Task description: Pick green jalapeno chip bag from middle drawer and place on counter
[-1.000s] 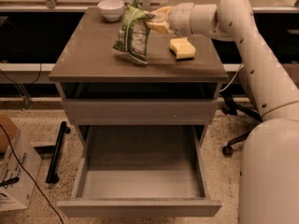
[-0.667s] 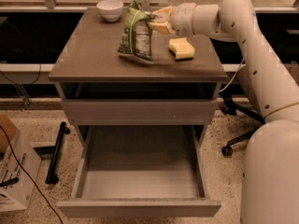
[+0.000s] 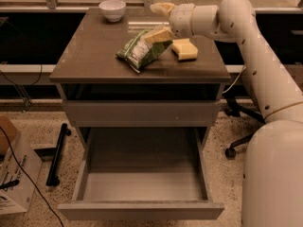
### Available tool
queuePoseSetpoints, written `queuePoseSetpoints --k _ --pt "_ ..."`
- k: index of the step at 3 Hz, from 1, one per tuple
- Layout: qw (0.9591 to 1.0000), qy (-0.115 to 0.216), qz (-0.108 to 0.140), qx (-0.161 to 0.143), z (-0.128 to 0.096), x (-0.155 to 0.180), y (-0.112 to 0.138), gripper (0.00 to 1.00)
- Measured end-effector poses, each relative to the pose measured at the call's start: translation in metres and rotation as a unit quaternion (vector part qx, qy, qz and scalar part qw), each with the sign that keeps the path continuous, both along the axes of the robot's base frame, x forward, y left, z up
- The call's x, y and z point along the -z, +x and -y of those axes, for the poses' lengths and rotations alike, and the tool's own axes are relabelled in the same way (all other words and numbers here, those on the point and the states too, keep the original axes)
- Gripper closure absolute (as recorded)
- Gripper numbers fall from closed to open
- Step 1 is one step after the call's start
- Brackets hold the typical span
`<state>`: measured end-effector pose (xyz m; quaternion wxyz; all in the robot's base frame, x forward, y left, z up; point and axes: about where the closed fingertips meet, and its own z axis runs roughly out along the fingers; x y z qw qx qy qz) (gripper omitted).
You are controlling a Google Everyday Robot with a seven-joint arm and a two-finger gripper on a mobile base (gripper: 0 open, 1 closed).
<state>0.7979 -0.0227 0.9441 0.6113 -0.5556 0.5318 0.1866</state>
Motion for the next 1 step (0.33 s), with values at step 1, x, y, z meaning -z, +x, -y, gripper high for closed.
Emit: queuePoseSetpoints --k 1 --pt "1.0000 0.000 0.000 -0.001 -0.0015 0.0005 0.0000 0.00"
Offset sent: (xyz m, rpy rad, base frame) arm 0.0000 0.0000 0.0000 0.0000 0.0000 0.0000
